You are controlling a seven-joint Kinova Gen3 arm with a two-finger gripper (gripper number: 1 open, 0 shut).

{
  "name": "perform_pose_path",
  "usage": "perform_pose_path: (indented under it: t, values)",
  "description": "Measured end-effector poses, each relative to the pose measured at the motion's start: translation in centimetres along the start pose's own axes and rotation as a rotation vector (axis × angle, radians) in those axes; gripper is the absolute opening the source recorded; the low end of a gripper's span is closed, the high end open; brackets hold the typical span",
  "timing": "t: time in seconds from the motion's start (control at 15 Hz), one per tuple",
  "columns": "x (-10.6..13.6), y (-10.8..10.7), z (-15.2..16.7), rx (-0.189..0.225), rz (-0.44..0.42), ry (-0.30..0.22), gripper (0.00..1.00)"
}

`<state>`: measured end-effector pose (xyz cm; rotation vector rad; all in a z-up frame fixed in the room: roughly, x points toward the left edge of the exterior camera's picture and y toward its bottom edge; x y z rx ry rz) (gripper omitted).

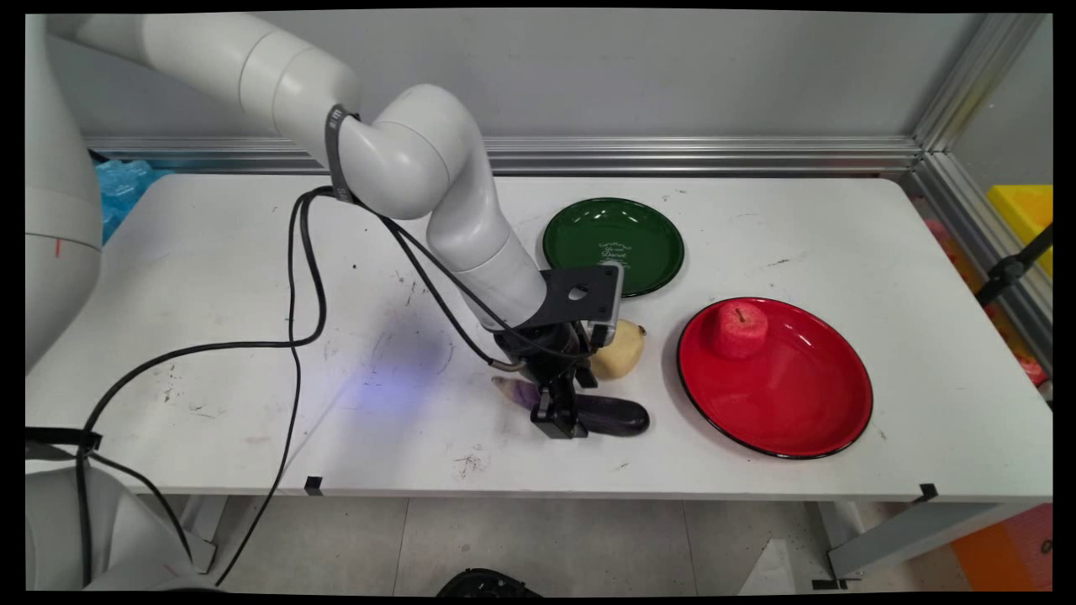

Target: Place the picked object on the table

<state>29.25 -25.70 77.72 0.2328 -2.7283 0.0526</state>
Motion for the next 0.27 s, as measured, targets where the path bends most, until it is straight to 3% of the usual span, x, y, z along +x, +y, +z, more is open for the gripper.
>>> perform_pose_path:
  t: [0.27]
  values:
    - [-0.24,0.25,-0.94,-0.001,0.011,0.015,1.00]
